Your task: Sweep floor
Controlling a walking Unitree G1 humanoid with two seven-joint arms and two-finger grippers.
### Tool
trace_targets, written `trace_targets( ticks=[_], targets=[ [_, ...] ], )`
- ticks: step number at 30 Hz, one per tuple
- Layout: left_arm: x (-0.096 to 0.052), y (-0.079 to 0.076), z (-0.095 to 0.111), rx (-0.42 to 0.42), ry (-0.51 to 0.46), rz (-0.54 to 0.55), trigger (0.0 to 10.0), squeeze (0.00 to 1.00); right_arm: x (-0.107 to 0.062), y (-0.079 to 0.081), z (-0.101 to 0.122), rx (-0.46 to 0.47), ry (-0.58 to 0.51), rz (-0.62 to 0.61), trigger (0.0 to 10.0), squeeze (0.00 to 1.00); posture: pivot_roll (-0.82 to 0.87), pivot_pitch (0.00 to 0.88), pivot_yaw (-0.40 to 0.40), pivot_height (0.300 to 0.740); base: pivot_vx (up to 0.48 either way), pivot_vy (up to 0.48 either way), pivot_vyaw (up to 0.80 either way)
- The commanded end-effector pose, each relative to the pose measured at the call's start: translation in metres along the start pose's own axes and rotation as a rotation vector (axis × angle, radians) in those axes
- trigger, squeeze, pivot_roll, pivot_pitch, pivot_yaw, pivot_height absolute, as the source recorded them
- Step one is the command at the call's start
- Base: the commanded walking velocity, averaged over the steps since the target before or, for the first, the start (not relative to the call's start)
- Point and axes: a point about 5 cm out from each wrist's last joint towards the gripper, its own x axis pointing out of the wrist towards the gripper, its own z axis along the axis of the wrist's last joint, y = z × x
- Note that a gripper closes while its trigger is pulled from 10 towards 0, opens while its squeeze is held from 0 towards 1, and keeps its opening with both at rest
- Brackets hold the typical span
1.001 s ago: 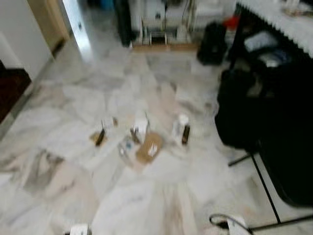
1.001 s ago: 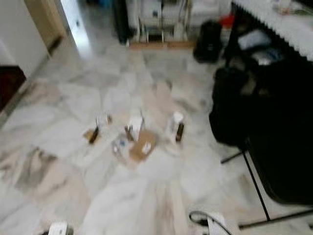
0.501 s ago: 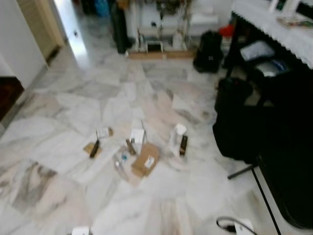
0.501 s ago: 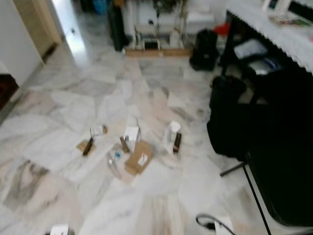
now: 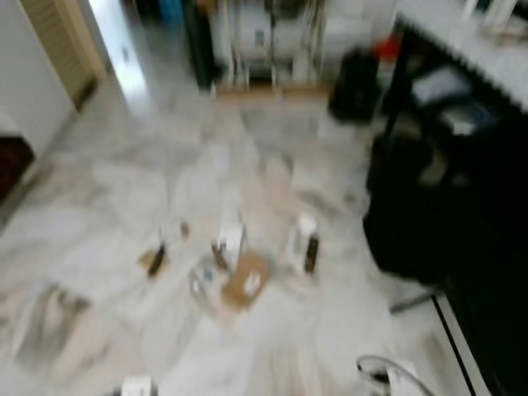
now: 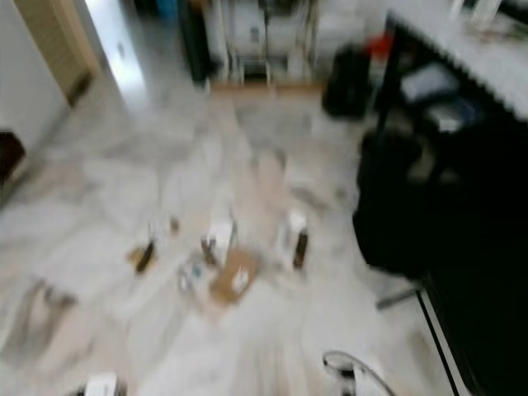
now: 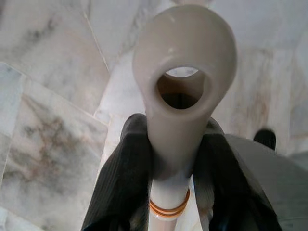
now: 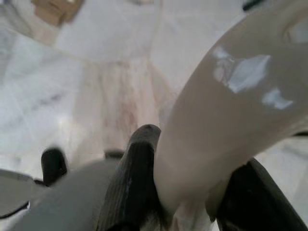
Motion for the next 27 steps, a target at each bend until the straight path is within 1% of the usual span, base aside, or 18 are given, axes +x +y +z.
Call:
trace_targets(
  ticks=[1, 10, 19, 21, 25, 27],
  targets=[
    [-0.002, 0.010, -0.003, -0.009, 0.012, 0.029, 10.0, 0.00, 0.002, 0.010, 0.007, 0.010, -0.027, 0.023, 10.0, 0.00, -0.06, 0.062, 0.003, 0.740, 0.281, 0.000, 0.00],
    [-0.002, 0.010, -0.001, -0.006, 0.007, 0.029, 10.0, 0.00, 0.002, 0.010, 0.009, 0.007, -0.035, 0.028, 10.0, 0.00, -0.06, 0.061, 0.004, 0.740, 0.275, 0.000, 0.00],
    [-0.005, 0.022, -0.006, -0.009, 0.038, 0.048, 10.0, 0.00, 0.003, 0.010, 0.010, 0.007, -0.039, 0.027, 10.0, 0.00, -0.06, 0.067, 0.002, 0.740, 0.274, 0.000, 0.00],
    [-0.004, 0.022, -0.003, -0.012, 0.036, 0.049, 10.0, 0.00, 0.003, 0.011, 0.011, 0.008, -0.043, 0.029, 10.0, 0.00, -0.06, 0.071, 0.002, 0.740, 0.126, 0.000, 0.00],
    [0.004, 0.014, 0.016, 0.002, -0.001, 0.046, 10.0, 0.00, 0.004, 0.013, 0.014, 0.001, -0.050, 0.030, 10.0, 0.00, -0.06, 0.085, 0.000, 0.740, 0.000, 0.000, 0.00],
    [0.006, 0.012, 0.022, 0.000, -0.026, 0.046, 10.0, 0.00, 0.004, 0.014, 0.016, -0.004, -0.062, 0.030, 10.0, 0.00, -0.06, 0.085, 0.000, 0.740, 0.000, 0.000, 0.00]
  ],
)
